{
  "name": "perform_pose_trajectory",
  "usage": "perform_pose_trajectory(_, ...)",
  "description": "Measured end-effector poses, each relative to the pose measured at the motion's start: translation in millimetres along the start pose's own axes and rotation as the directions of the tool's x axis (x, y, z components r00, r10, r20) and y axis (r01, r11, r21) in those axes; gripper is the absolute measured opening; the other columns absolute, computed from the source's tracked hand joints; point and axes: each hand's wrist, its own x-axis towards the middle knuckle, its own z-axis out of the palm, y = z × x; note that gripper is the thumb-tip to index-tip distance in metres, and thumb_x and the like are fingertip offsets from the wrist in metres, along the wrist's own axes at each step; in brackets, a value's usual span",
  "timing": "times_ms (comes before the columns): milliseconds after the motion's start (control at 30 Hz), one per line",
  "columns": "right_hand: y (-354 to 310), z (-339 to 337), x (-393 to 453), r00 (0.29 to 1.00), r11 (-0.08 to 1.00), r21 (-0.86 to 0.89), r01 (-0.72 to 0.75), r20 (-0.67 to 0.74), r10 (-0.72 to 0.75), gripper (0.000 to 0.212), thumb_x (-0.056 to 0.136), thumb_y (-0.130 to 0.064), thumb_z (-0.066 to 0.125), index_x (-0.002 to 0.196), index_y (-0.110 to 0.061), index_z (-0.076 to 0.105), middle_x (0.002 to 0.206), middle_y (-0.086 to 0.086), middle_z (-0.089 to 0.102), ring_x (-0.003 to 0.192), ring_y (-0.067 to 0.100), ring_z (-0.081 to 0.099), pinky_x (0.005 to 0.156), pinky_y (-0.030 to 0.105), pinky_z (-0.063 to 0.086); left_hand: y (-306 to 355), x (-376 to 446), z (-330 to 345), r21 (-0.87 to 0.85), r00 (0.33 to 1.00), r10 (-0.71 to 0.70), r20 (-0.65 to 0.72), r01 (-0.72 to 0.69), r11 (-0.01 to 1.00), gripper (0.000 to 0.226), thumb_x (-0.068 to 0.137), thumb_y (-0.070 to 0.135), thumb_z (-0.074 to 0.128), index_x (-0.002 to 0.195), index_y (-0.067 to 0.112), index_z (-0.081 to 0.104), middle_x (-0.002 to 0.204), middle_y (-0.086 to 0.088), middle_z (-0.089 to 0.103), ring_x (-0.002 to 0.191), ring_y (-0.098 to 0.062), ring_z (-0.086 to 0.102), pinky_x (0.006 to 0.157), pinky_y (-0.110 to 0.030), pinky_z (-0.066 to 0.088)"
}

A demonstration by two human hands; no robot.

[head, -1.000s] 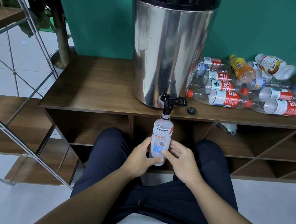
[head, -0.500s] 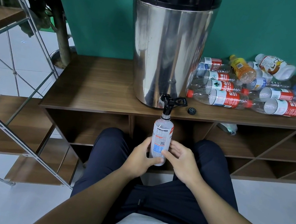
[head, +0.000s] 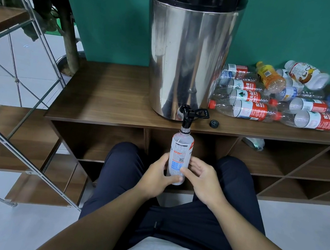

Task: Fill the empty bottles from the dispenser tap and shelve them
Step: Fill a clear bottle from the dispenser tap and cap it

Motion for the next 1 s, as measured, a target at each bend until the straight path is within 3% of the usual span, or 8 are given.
perform_pose_trajectory(500,0.1,-0.4,-0.8,1.0,1.0,-0.022,-0.013,0.0,0.013,0.047,0.103,-0.009,0.076,0.148,-0.021,0.069,0.138,-0.011,0.076,0.13,0.01,0.071,0.118,0.045,0.054,-0.2,0.2,0.1,0.012,1.0,-0.005,0.0,0.005,1.0,0.073,0.092,0.025,0.092,0.155,0.037,0.056,0.142,0.019,0.072,0.135,-0.004,0.067,0.119,-0.045,0.054)
perform_pose_trajectory(1000,-3.8,0.3,-2.3,1.0,1.0,-0.028,-0.011,-0.002,0.011,0.047,0.103,-0.009,0.075,0.148,-0.02,0.068,0.138,-0.012,0.076,0.13,0.009,0.071,0.116,0.041,0.055,-0.1,0.7,0.0,0.008,1.0,-0.005,-0.001,0.005,1.0,0.073,0.092,0.025,0.092,0.155,0.037,0.057,0.142,0.018,0.073,0.134,-0.005,0.067,0.119,-0.047,0.055)
